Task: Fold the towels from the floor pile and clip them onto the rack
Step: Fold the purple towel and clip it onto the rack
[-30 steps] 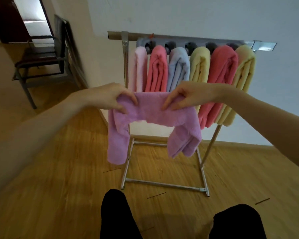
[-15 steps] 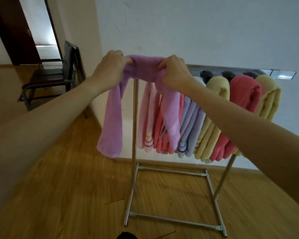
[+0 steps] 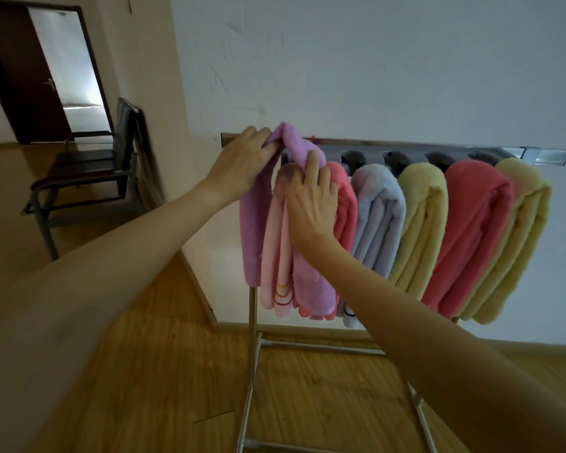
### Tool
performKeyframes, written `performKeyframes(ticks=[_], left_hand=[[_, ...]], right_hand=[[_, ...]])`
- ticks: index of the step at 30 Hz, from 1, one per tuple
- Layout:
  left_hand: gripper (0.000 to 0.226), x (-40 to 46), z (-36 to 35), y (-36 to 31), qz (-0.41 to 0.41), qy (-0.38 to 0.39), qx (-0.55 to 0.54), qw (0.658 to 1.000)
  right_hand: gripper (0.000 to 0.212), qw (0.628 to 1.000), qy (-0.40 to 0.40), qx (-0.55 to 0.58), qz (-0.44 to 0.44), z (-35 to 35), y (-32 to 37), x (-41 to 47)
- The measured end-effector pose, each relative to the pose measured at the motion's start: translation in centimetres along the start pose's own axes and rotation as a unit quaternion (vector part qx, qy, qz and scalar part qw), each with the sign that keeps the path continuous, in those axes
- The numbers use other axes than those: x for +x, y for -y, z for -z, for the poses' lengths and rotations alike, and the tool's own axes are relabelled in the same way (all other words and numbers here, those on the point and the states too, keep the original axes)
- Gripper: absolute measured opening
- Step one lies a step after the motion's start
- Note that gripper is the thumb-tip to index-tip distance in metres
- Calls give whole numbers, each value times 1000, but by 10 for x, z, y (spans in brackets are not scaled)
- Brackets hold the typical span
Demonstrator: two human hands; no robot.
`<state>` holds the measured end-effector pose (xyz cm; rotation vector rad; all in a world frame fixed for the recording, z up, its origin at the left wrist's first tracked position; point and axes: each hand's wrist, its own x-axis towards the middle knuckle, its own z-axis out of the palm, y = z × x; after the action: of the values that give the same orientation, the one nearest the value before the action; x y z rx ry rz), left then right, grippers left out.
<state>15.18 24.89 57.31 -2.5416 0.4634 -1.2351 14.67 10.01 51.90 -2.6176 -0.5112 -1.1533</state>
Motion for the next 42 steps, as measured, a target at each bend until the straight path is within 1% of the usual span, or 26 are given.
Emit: performKeyframes(ticks=[2, 6, 7, 9, 10, 12, 14, 17, 18, 19, 20, 22, 24, 25, 27, 28, 29, 31, 32, 33, 34, 35, 36, 38, 40, 42], left_hand=[[26, 1, -5, -2, -38, -20, 13, 999], [43, -2, -7, -10, -66, -7, 23, 998], [44, -3, -7, -12, -70, -6, 23, 997], [40, -8, -11, -13, -81, -5, 21, 996], [36, -12, -15, -13, -82, -3, 24, 996], [37, -26, -22, -14, -62, -2, 33, 998], [35, -44, -29, -18, -40, -13, 29, 999], [33, -69, -41, -27, -25, -51, -15, 998], [30, -77, -47, -30, -7, -64, -49, 997], [27, -84, -51, -35, 29, -72, -103, 992], [27, -91, -54, -40, 85, -75, -164, 980], [39, -104, -64, -48, 203, -46, -235, 949], [55, -118, -82, -50, 275, 50, -252, 927], [54, -125, -92, -48, 290, 109, -259, 915], [32, -135, -106, -42, 310, 208, -281, 884], [23, -139, -111, -41, 333, 226, -296, 866], [20, -142, -115, -40, 361, 219, -308, 853], [18, -145, -118, -43, 424, 157, -312, 836], [16, -146, -118, -46, 442, 127, -312, 832], [15, -147, -116, -52, 436, 115, -321, 833], [15, -148, -116, -58, 411, 123, -342, 836], [19, -149, -115, -66, 379, 144, -367, 837], [28, -150, -113, -74, 352, 167, -384, 837], [53, -152, -112, -90, 331, 183, -392, 839], [73, -149, -114, -102, 346, 164, -378, 843], [82, -144, -117, -113, 374, 140, -351, 847]], right_hand=[[38, 1000, -10, 2, 10, -9, -4, -6], [71, 998, -19, 35, 42, -26, -12, -19], [76, 998, -15, 42, 44, -30, -14, -22], [73, 996, 6, 67, 53, -36, -18, -26], [66, 993, 22, 98, 58, -41, -21, -29], [54, 979, 57, 188, 60, -47, -28, -35], [51, 974, 59, 211, 64, -46, -37, -43], [50, 965, 50, 249, 71, -47, -46, -48], [53, 965, 66, 235, 93, -49, -47, -49], [57, 964, 91, 229, 102, -53, -50, -50], [57, 964, 104, 224, 99, -57, -52, -51], [49, 960, 107, 248, 74, -62, -55, -56], [49, 965, 108, 227, 75, -68, -57, -66], [49, 965, 119, 226, 66, -72, -59, -71], [48, 971, 118, 190, 90, -83, -62, -80], [48, 973, 123, 171, 95, -86, -63, -83], [47, 974, 127, 161, 92, -88, -63, -86], [46, 978, 107, 153, 92, -90, -64, -91], [48, 981, 93, 144, 95, -90, -65, -93], [48, 981, 101, 138, 96, -90, -67, -95], [48, 979, 122, 140, 88, -90, -68, -98], [48, 975, 144, 149, 81, -89, -69, -102], [50, 973, 148, 162, 78, -88, -71, -106], [56, 969, 151, 179, 79, -85, -75, -113], [59, 960, 166, 211, 83, -83, -78, -120], [57, 957, 151, 234, 81, -80, -78, -126]])
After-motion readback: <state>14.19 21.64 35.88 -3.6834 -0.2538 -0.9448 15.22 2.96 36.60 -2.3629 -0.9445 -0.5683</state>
